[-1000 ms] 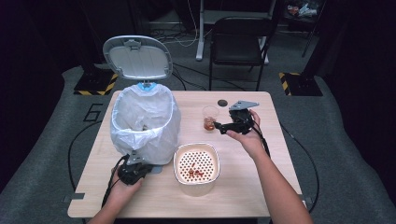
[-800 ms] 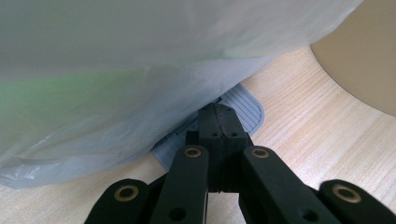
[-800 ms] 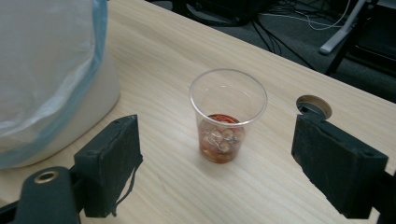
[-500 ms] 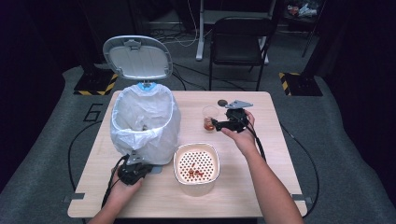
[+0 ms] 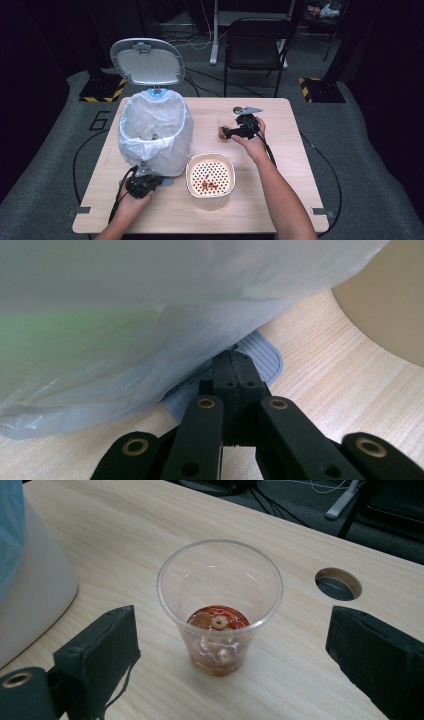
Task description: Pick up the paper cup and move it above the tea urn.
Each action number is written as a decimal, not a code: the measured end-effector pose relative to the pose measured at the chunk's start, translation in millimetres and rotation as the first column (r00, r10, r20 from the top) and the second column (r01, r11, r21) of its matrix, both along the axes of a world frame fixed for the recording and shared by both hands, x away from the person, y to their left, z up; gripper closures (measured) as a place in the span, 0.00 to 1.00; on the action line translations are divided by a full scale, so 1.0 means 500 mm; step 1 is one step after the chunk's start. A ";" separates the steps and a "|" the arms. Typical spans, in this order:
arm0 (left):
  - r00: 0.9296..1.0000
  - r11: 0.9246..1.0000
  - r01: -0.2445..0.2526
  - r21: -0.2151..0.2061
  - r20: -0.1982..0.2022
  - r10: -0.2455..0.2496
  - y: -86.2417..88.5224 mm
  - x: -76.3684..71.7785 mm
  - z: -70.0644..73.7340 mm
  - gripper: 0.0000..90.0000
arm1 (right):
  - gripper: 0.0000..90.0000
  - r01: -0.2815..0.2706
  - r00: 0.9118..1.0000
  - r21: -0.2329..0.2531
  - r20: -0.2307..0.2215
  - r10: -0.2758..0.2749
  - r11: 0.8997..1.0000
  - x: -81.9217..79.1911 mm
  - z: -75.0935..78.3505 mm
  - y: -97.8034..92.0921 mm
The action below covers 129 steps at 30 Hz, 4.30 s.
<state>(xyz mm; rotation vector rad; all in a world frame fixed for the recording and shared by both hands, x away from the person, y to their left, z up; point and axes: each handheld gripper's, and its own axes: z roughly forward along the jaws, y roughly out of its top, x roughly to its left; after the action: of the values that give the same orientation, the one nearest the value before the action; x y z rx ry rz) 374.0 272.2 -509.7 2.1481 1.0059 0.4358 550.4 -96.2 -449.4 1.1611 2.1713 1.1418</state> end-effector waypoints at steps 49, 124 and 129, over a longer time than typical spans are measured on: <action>1.000 1.000 -0.010 -0.029 0.000 0.010 0.001 0.000 -0.003 1.00 | 0.24 0.061 0.998 -0.003 -0.012 -0.062 0.998 0.059 -0.057 0.075; 0.999 0.997 -0.006 -0.075 -0.050 0.003 -0.003 -0.001 -0.005 1.00 | 0.30 -0.221 0.964 0.080 0.168 0.205 0.972 -0.298 0.230 -0.058; 0.999 0.997 -0.006 -0.074 -0.049 0.003 -0.003 -0.002 -0.005 1.00 | 0.30 -0.260 0.949 0.084 0.205 0.239 0.962 -0.311 0.233 -0.031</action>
<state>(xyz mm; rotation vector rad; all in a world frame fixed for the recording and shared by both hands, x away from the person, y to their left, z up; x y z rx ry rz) 373.2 270.6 -512.2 2.0997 1.0383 0.3441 394.7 -111.4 -333.0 0.7923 2.1705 1.4332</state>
